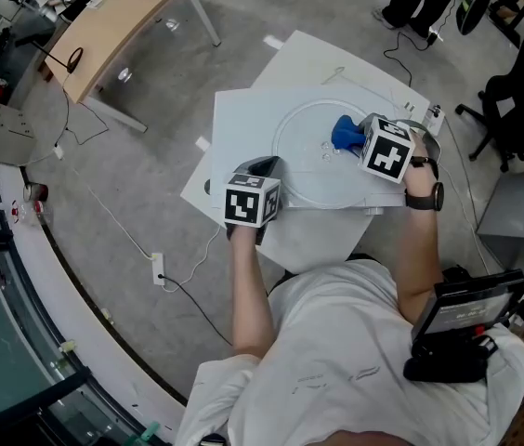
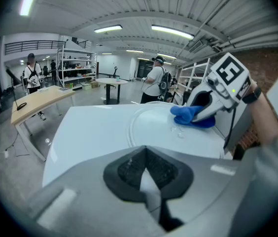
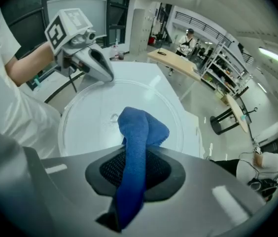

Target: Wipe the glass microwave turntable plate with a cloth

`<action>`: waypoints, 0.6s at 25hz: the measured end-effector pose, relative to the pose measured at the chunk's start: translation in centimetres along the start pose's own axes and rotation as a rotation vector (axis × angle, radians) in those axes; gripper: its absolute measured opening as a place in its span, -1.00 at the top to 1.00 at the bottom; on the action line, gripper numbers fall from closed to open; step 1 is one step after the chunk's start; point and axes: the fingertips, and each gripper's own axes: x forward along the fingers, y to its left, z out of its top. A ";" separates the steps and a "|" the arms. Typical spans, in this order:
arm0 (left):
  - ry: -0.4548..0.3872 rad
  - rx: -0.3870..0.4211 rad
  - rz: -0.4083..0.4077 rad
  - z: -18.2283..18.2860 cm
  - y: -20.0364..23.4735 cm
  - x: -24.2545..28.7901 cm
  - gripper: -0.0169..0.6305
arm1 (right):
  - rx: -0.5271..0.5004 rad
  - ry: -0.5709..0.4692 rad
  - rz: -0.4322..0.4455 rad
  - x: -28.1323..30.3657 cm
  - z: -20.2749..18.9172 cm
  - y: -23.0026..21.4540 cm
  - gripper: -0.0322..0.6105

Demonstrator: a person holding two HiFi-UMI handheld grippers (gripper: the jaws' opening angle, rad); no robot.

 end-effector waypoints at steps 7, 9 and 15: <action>-0.001 0.005 -0.003 -0.1 0.1 0.1 0.94 | -0.183 -0.116 0.267 -0.5 2.2 6.7 0.67; -0.002 0.005 -0.003 -0.1 0.1 0.0 0.94 | -0.224 -0.159 0.284 -0.3 3.8 7.7 0.67; -0.005 0.010 0.002 -0.1 -0.3 0.0 0.94 | -0.108 -0.346 0.247 1.0 6.2 6.0 0.67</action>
